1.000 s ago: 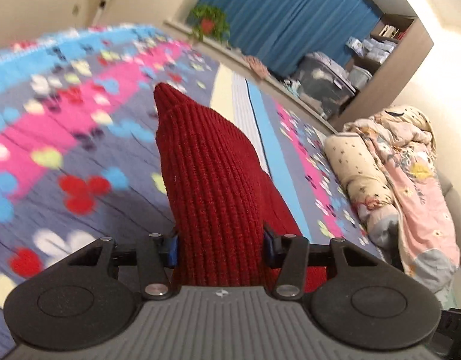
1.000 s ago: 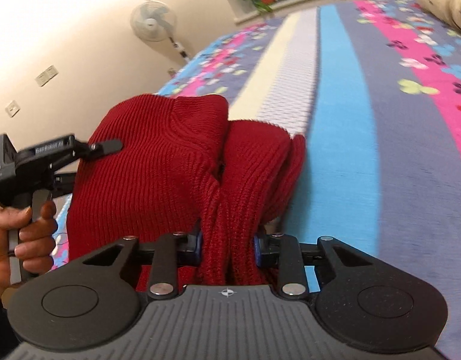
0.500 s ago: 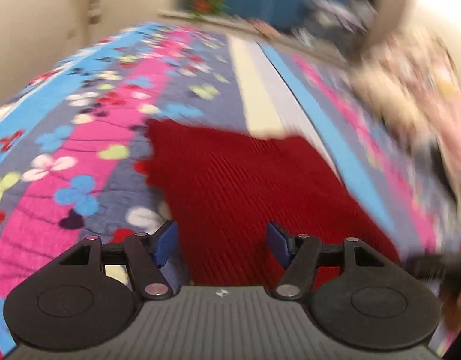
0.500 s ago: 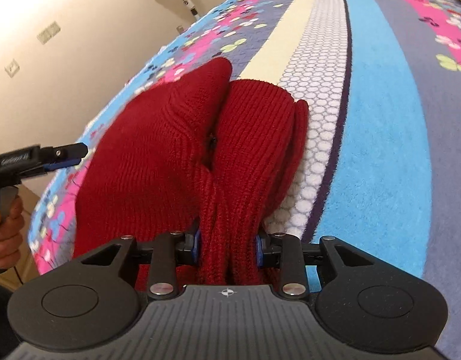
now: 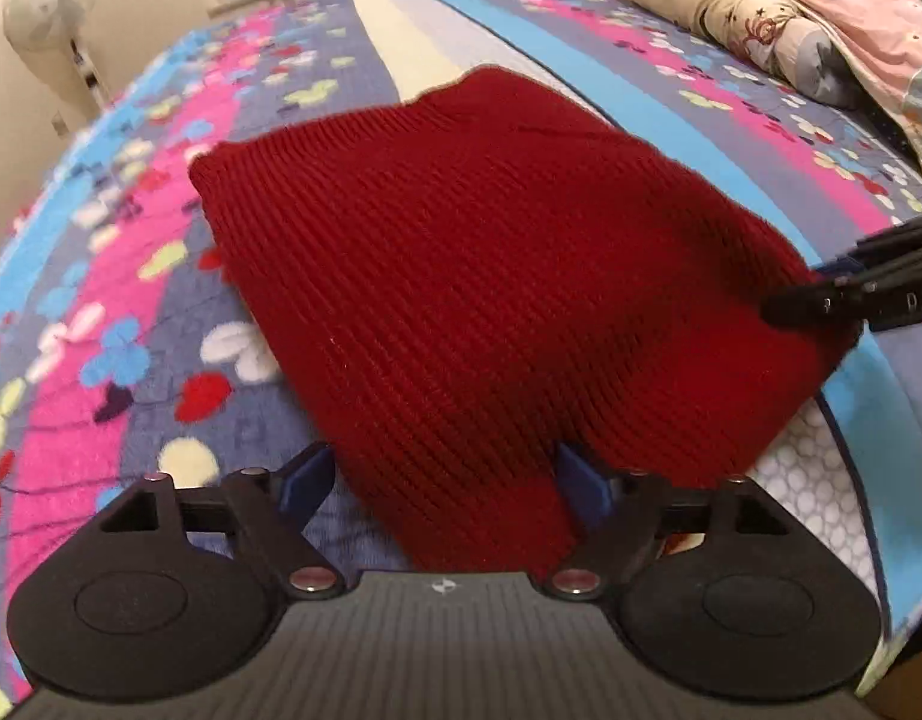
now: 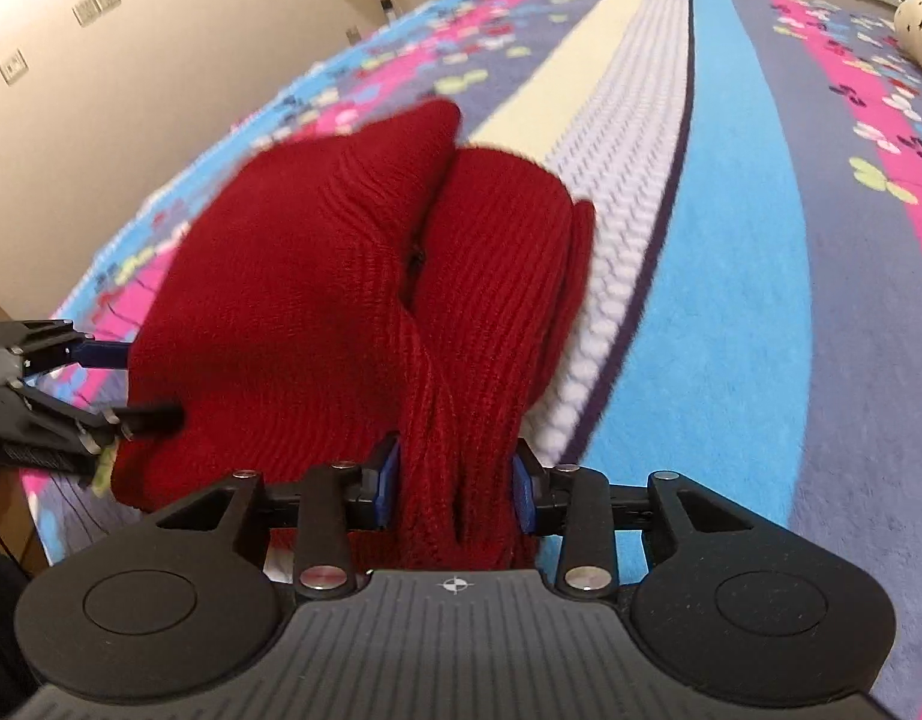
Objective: Fold small clothes
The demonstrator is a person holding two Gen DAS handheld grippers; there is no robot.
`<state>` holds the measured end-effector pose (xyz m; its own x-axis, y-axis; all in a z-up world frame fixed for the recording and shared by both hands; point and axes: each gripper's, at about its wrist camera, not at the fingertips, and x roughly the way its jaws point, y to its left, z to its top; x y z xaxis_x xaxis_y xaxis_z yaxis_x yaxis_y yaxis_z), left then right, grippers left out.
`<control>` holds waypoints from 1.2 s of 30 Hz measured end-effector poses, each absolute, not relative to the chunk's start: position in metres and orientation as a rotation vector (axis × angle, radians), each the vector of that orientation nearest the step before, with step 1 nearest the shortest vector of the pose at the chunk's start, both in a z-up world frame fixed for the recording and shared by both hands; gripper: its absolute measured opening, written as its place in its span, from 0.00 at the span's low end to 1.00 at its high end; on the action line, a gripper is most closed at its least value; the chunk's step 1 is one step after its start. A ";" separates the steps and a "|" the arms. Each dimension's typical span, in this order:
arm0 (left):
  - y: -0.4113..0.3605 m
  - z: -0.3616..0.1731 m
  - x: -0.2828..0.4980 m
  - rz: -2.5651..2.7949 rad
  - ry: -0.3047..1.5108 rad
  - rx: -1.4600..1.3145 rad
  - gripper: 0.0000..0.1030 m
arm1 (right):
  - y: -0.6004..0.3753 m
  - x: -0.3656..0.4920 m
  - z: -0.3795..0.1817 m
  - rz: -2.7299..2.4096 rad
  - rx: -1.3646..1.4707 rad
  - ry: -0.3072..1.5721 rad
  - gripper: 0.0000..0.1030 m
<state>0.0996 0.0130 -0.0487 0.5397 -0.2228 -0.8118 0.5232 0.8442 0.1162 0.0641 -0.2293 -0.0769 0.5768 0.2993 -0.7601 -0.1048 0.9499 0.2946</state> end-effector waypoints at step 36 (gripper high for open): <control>0.013 0.012 -0.035 -0.015 0.738 0.030 1.00 | -0.187 -0.044 -0.014 0.078 0.031 0.653 0.81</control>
